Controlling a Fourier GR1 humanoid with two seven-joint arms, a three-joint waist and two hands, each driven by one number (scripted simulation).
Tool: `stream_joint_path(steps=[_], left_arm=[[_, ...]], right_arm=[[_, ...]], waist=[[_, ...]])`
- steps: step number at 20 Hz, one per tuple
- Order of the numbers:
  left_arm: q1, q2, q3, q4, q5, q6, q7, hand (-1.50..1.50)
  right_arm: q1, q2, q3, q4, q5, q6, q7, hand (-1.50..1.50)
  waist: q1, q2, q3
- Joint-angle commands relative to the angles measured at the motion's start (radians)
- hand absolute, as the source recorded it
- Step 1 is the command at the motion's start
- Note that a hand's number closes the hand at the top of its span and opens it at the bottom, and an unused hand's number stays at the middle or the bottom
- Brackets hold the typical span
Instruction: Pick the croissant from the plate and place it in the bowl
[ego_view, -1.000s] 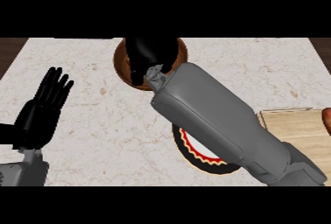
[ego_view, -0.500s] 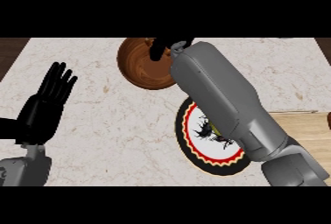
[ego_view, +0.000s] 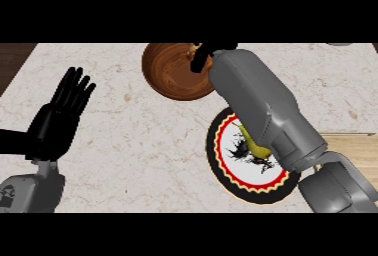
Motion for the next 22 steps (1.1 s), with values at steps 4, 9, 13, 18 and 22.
stream_joint_path(steps=[4, 9, 13, 18, 22], left_arm=[[-0.019, 0.006, 0.009, 0.005, 0.013, -0.013, 0.008, 0.0], [-0.011, 0.001, -0.008, -0.015, 0.004, -0.018, 0.011, 0.0], [-0.019, 0.007, 0.009, 0.017, 0.007, -0.03, -0.013, 0.0], [-0.01, -0.011, 0.005, -0.011, 0.003, 0.003, 0.013, 0.0], [0.016, -0.027, -0.001, 0.011, -0.026, 0.006, -0.038, 0.0]], right_arm=[[0.005, -0.023, -0.098, 0.128, -0.092, 0.126, -0.138, -1.5], [0.018, -0.026, -0.191, 0.082, -0.172, 0.026, -0.298, -1.5], [0.043, -0.002, -0.337, 0.018, -0.308, -0.1, -0.378, -1.5], [0.053, -0.058, -0.458, 0.016, -0.409, -0.129, -0.467, -1.5], [0.062, -0.109, -0.495, 0.054, -0.425, -0.149, -0.519, -1.5]], waist=[[0.024, 0.013, 0.001], [0.027, 0.01, 0.003], [0.013, 0.009, 0.004], [0.003, -0.001, 0.003], [-0.007, -0.004, 0.002]])
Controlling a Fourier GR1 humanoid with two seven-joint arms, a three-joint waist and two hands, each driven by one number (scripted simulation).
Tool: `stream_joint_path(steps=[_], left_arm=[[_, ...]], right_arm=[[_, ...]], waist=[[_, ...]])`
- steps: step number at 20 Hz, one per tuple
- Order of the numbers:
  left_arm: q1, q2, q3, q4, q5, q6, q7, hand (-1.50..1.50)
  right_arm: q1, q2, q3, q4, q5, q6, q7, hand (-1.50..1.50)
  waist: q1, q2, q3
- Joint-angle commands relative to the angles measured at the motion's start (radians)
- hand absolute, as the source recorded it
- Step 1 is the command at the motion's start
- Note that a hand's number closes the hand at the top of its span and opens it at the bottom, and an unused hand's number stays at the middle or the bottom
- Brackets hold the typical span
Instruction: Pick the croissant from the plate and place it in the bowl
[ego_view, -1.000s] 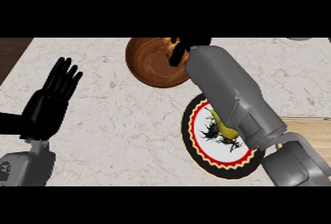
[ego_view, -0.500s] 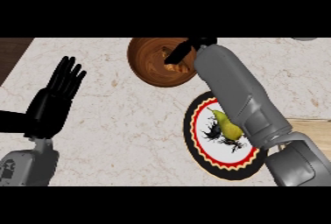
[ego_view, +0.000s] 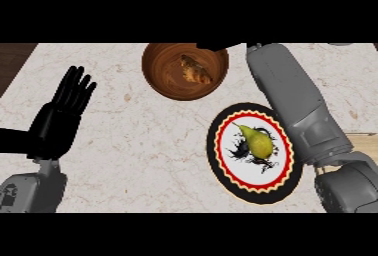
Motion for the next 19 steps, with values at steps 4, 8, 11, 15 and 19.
stream_joint_path(steps=[4, 8, 11, 15, 19], left_arm=[[0.011, 0.006, 0.002, -0.008, -0.01, 0.003, 0.017, 0.0], [0.03, 0.013, 0.023, 0.016, -0.012, -0.015, -0.017, 0.0], [0.059, 0.001, 0.027, 0.013, -0.003, -0.028, -0.033, 0.0], [0.071, -0.002, 0.039, 0.017, -0.01, -0.027, -0.047, 0.0], [0.042, 0.028, 0.065, -0.069, 0.024, -0.003, 0.069, 0.0]], right_arm=[[0.053, -0.138, -0.092, 0.051, -0.066, 0.057, -0.103, -1.5], [0.06, -0.236, -0.106, 0.06, -0.086, 0.187, -0.081, -1.5], [0.124, -0.284, -0.117, 0.065, -0.098, 0.255, -0.159, -1.5], [0.175, -0.347, -0.126, 0.073, -0.113, 0.366, -0.198, -1.5], [0.203, -0.387, -0.106, 0.086, -0.094, 0.423, -0.21, -1.5]], waist=[[-0.022, -0.009, 0.0], [-0.047, -0.021, -0.001], [-0.044, -0.02, 0.0], [-0.049, -0.021, 0.0], [-0.046, -0.024, 0.0]])
